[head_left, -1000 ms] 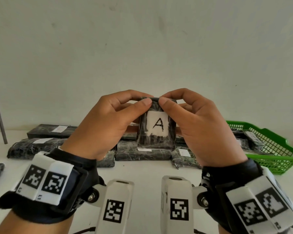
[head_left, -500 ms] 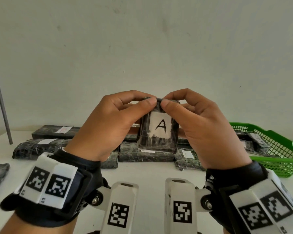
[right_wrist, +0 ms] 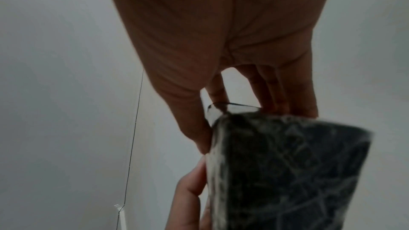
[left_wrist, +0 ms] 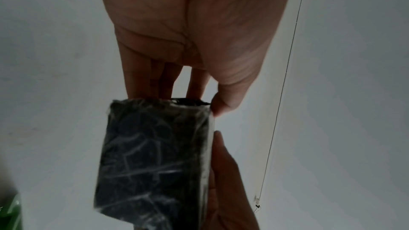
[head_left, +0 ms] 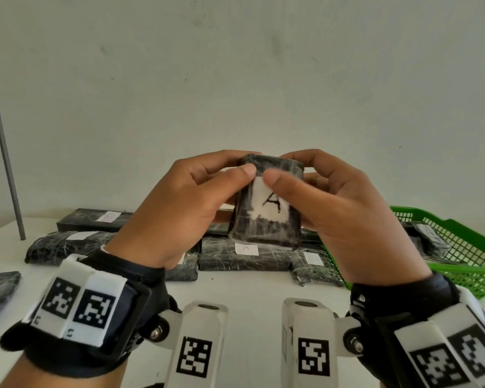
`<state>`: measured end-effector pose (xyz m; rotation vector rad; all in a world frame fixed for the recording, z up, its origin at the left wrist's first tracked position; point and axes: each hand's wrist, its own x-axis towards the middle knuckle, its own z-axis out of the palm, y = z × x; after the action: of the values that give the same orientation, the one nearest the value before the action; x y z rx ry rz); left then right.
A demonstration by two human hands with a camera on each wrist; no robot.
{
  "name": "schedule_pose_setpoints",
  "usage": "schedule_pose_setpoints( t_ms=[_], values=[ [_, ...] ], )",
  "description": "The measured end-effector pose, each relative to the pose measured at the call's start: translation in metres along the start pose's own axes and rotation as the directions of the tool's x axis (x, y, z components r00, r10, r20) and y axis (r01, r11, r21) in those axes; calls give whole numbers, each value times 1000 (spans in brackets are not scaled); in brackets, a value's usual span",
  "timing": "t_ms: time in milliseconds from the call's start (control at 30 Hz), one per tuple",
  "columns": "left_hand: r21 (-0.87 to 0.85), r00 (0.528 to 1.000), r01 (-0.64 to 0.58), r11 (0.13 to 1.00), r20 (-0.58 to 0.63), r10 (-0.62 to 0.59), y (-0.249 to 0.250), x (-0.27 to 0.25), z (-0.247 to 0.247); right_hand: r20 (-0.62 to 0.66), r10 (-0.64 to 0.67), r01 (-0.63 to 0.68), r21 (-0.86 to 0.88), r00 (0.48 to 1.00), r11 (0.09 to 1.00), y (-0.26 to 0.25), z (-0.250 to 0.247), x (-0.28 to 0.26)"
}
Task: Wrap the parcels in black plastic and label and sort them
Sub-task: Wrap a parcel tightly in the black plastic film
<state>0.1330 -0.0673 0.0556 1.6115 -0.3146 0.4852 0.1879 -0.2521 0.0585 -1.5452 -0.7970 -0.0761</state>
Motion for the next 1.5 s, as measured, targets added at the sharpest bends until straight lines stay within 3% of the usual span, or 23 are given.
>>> schedule_pose_setpoints(
  t_ms=[600,700,867,1067,1500],
  values=[
    [-69,996,56,996,76,-51,3,-2,-11,13,-44,43,36,999,998,4,-3,2],
    [-81,998,63,995,32,-60,1,-1,-11,23,-45,44,32,999,999,5,-4,2],
    [-70,997,54,996,59,-50,-1,-1,-9,-45,-26,30,76,999,997,8,-2,5],
    [-110,999,-5,994,-52,0,-6,3,-3,47,-14,14,-9,999,1000,8,-1,5],
    [31,994,-18,999,107,15,-7,2,-7,74,-5,6,-19,997,1000,4,-9,3]
  ],
)
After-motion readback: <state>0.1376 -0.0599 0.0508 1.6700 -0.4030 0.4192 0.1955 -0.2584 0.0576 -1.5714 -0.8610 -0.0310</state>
